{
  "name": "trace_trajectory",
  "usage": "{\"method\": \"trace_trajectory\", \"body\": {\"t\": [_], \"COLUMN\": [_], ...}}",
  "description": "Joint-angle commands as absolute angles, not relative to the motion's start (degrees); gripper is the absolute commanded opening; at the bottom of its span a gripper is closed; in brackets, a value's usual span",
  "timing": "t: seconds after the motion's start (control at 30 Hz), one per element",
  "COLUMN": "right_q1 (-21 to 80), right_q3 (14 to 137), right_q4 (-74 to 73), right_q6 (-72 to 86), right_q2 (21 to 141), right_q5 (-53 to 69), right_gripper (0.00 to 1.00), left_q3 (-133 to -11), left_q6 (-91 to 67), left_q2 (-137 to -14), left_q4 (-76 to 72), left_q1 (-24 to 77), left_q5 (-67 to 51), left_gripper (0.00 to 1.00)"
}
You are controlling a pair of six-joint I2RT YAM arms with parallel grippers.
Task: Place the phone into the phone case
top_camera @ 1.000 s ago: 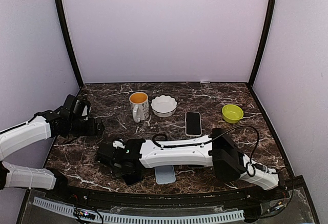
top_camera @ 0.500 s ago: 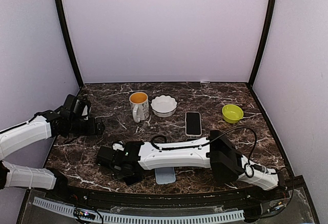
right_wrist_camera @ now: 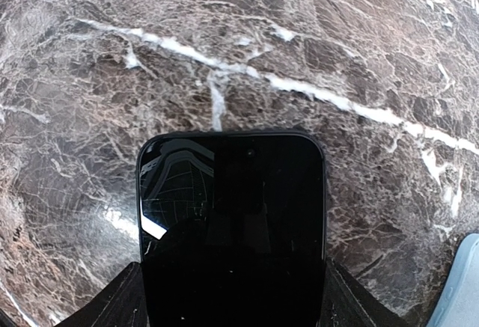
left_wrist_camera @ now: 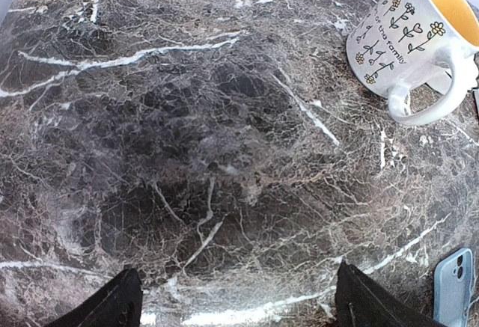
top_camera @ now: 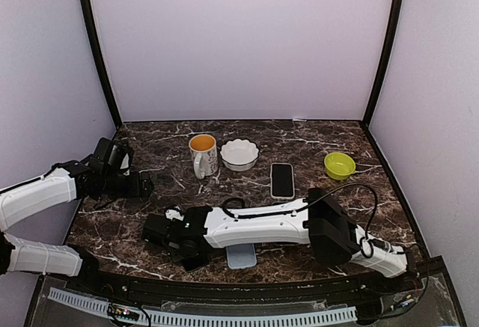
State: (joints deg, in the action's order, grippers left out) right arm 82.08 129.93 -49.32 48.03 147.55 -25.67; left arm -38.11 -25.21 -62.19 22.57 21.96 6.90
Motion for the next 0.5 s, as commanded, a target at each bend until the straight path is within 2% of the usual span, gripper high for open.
{"method": "trace_trajectory", "body": {"t": [0.0, 0.2, 0.47], "right_q1": [81.82, 81.77, 81.87], "right_q3": [126.16, 118.63, 105.59], "right_q4": [-50.78, -41.31, -29.63], "right_q6": [47.72, 47.64, 48.77], "right_q2": [143.61, 133.41, 121.59], "right_q5": [-26.87, -31.31, -39.47], "right_gripper": [0.49, 0.38, 0.18], "left_q3": [-37.89, -37.7, -37.62], "left_q6": [-23.98, -23.41, -22.91], "left_q2": [-62.0, -60.94, -60.64], "left_q4": [22.59, 22.11, 21.41], "left_q1": [21.53, 21.53, 21.53], "left_q5": [6.83, 7.44, 6.55], "left_gripper": [0.91, 0.9, 0.9]}}
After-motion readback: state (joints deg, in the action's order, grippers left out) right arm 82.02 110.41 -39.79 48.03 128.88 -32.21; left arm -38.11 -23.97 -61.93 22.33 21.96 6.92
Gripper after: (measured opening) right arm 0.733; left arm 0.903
